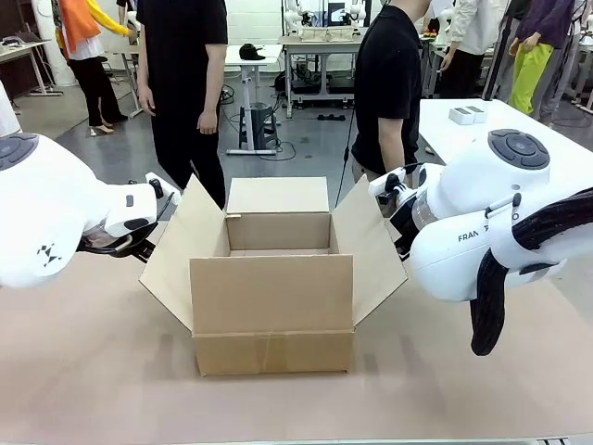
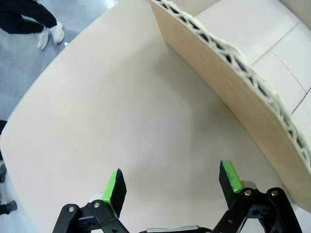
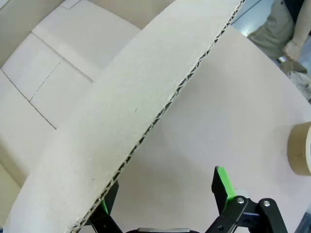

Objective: Wrap the clocks to prevent damage.
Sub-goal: Open the side flaps of the Package Box.

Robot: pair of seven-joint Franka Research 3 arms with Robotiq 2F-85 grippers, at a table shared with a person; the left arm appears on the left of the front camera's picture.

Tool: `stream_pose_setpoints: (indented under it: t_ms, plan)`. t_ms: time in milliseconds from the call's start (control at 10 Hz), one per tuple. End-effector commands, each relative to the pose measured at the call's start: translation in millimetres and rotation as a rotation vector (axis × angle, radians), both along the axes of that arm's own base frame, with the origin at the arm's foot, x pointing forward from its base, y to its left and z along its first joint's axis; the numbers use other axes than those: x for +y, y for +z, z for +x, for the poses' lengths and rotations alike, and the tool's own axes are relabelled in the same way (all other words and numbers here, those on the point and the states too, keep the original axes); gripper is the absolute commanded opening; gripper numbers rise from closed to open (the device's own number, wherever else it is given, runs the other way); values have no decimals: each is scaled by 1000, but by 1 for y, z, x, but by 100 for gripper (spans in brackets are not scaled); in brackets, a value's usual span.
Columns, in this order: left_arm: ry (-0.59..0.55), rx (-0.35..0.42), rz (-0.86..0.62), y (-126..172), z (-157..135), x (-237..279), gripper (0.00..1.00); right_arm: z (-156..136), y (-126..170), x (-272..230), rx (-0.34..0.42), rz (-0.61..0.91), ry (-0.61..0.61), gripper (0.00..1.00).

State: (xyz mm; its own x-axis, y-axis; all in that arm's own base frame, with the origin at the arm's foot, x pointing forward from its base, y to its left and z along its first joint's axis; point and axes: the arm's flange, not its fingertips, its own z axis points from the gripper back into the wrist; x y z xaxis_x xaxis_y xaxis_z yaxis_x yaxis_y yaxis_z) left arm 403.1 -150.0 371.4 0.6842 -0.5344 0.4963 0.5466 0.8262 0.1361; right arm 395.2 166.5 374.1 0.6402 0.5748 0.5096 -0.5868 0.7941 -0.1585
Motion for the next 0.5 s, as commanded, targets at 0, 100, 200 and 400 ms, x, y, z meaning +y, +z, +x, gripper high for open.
stream_pose_setpoints:
  t_ms: [0, 100, 200, 400]
  plan:
    - [0, 0, 0, 0, 0, 0, 100, 0, 0, 0, 0, 0, 0, 100]
    - [0, 0, 0, 0, 0, 0, 100, 0, 0, 0, 0, 0, 0, 100]
    - [0, 0, 0, 0, 0, 0, 100, 0, 0, 0, 0, 0, 0, 100]
    - [0, 0, 0, 0, 0, 0, 100, 0, 0, 0, 0, 0, 0, 100]
